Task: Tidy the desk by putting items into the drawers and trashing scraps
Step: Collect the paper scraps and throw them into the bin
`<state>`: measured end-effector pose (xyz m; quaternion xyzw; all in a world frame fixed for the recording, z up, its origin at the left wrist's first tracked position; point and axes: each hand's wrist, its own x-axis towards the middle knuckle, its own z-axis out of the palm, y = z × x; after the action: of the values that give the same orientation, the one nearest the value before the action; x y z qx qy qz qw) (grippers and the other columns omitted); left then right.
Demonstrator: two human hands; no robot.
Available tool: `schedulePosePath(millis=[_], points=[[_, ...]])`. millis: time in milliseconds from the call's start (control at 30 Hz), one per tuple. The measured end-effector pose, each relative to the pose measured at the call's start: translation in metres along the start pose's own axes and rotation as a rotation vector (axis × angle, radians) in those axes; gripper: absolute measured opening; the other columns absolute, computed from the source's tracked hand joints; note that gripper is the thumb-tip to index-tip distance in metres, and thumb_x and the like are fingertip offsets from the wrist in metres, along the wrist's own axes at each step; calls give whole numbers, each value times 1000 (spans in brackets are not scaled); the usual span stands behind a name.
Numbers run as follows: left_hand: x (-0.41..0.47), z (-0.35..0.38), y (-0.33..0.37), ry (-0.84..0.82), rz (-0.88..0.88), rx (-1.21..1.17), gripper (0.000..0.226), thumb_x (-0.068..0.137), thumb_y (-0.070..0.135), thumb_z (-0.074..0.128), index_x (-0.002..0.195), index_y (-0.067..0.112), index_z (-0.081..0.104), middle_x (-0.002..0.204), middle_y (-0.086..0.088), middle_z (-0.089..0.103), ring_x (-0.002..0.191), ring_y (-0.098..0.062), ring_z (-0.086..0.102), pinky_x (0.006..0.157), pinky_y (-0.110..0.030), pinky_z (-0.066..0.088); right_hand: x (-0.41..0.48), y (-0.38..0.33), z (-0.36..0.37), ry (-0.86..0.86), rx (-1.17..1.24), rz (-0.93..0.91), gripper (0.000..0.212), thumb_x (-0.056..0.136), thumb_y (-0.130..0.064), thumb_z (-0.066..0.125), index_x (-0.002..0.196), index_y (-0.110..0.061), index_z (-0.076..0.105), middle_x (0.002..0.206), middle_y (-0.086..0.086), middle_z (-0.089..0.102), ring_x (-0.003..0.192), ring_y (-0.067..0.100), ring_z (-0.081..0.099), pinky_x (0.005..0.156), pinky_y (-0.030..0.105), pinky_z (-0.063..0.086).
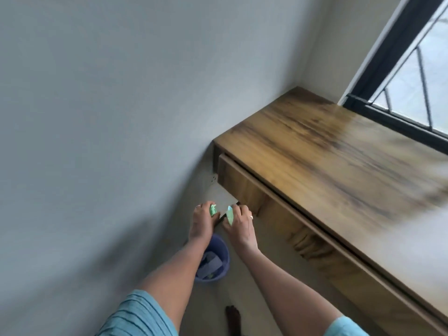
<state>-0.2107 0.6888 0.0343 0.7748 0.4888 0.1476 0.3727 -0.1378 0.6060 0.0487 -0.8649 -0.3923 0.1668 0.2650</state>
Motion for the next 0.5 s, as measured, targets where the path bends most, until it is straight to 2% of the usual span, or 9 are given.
schedulePosePath(millis=[100,167,233,267,333,433,500], points=[[-11,26,-35,-39,-137,20,34,87,19,64,119,9,60,113,-13,65,107,-26,59,91,-29,43,-3,22,37,-124,-38,66,38,91,-25,52,125,-7,49,119,13,48,110,32,48,88,36,42],[-18,50,-61,-81,-243,6,33,87,19,64,118,9,61,113,-12,67,105,-25,62,86,-26,44,-2,42,65,-235,-40,126,37,90,-25,53,122,-6,51,119,13,48,110,32,50,88,37,43],[-25,77,-87,-135,-352,-41,34,88,20,62,120,9,59,116,-11,65,108,-25,62,82,-22,43,-2,66,94,-325,-30,168,35,89,-24,54,121,-9,51,121,11,49,111,29,51,87,34,43],[-28,88,-98,-158,-397,-51,35,90,22,61,122,10,57,118,-10,64,110,-26,60,85,-24,44,-2,78,105,-354,-34,179,35,89,-24,55,122,-11,51,122,10,48,111,28,51,86,32,43],[-32,117,-126,-192,-448,-48,40,90,25,61,127,11,54,123,-8,63,113,-25,59,89,-30,45,0,103,130,-408,-53,191,38,88,-24,57,123,-11,50,123,11,46,110,28,52,84,31,42],[-35,148,-160,-229,-482,-74,44,87,21,66,128,9,54,122,-10,64,110,-26,61,82,-27,44,5,137,160,-450,-51,228,43,88,-24,59,127,-8,50,123,14,46,110,32,52,83,32,42],[-33,166,-180,-247,-497,-92,43,86,15,66,126,7,53,120,-14,64,110,-30,61,82,-28,45,10,155,181,-486,-58,251,41,87,-23,59,124,-7,51,121,15,48,110,31,51,83,32,42]])
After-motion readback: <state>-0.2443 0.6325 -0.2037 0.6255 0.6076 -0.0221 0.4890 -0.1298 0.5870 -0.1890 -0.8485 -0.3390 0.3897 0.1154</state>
